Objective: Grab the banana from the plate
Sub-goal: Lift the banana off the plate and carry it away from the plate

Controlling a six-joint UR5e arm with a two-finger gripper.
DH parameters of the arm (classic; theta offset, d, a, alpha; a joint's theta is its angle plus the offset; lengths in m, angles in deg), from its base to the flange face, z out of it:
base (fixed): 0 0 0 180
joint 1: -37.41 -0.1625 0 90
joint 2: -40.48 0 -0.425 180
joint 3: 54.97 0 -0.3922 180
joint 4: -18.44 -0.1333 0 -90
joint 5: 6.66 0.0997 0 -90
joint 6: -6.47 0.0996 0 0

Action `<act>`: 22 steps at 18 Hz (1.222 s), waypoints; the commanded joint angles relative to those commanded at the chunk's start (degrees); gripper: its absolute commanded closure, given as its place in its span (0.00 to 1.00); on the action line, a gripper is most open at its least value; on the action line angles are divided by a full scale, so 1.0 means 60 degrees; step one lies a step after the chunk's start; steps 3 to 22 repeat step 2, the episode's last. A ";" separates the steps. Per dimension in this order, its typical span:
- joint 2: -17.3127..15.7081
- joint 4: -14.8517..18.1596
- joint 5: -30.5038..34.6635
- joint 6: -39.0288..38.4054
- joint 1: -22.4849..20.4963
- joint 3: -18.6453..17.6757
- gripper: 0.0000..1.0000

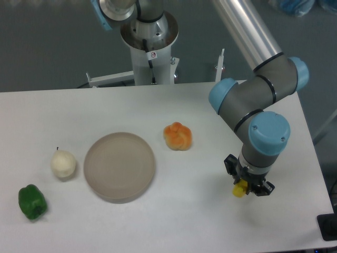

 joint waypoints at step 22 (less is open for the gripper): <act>-0.0014 0.0044 0.0000 0.0204 -0.0015 -0.0028 1.00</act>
